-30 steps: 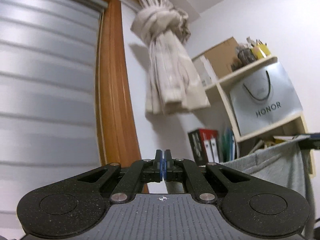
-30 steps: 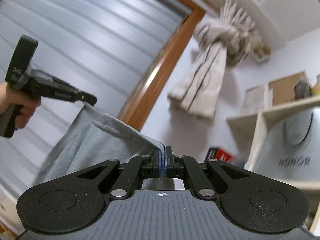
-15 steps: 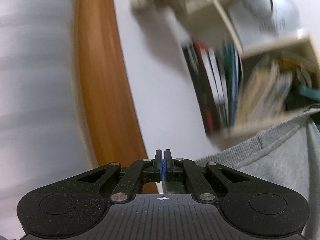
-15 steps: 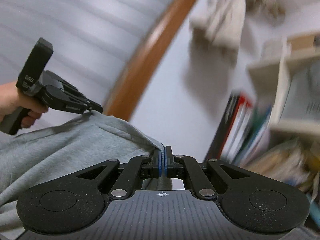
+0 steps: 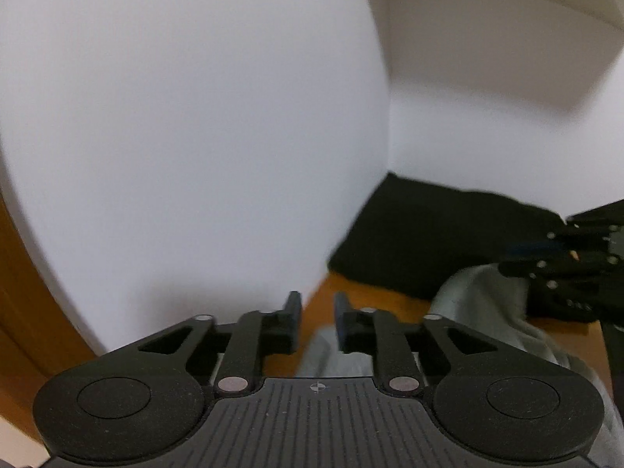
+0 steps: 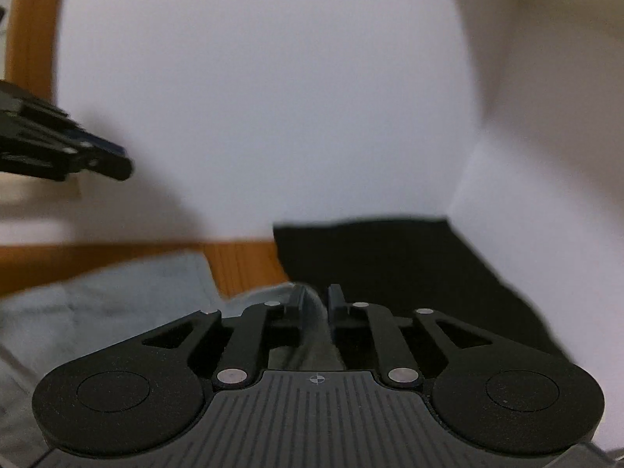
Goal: Fold clothes
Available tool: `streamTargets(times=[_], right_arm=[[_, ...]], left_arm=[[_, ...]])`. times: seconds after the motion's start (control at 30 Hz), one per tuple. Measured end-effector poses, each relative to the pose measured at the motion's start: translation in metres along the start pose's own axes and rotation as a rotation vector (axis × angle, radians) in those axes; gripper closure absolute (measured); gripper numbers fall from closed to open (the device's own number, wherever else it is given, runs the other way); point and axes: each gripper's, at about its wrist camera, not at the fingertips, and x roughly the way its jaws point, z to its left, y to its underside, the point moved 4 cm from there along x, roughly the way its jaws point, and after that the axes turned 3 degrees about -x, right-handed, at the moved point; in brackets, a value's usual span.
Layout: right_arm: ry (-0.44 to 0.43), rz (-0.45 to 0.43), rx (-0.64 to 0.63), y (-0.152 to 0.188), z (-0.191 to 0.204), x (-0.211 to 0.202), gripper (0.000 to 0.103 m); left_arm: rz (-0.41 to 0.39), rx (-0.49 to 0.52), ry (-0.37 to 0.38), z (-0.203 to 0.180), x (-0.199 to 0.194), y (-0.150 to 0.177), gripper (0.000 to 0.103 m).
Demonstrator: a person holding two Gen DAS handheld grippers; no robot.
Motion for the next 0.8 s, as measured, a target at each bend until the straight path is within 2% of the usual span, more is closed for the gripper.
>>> streamTargets(times=[0.07,0.17,0.27,0.43,0.53,0.6,0.63,0.7,0.73,0.8], right_arm=[[-0.039,0.006,0.023,0.012,-0.01,0.003,0.072],[-0.09,0.019,0.066,0.034,-0.024,0.001,0.07],[-0.129,0.036,0.129,0.074,-0.03,-0.014,0.066],[-0.156,0.093,0.175,0.127,-0.02,-0.043,0.065],[-0.171,0.108,0.194,0.151,-0.009,-0.06,0.065],[-0.164,0.122,0.193,0.161,0.0,-0.069,0.065],[-0.162,0.118,0.186,0.163,0.002,-0.076,0.066],[-0.165,0.114,0.181,0.165,0.004,-0.088,0.087],[-0.166,0.118,0.184,0.163,0.003,-0.09,0.101],[-0.111,0.116,0.142,0.158,0.002,-0.093,0.101]], left_arm=[[0.011,-0.019,0.005,-0.002,0.0,0.013,0.068],[0.016,-0.062,0.017,-0.005,-0.006,0.028,0.058],[0.018,-0.104,0.032,-0.012,-0.006,0.04,0.058],[0.008,-0.12,0.047,-0.024,-0.031,0.068,0.056],[-0.008,-0.127,0.057,-0.028,-0.054,0.086,0.045],[-0.018,-0.128,0.049,-0.027,-0.069,0.101,0.043],[-0.02,-0.135,0.051,-0.024,-0.076,0.109,0.043],[-0.018,-0.146,0.071,-0.02,-0.086,0.126,0.038],[-0.016,-0.147,0.075,-0.018,-0.089,0.133,0.035],[-0.011,-0.141,0.067,-0.016,-0.093,0.146,0.035]])
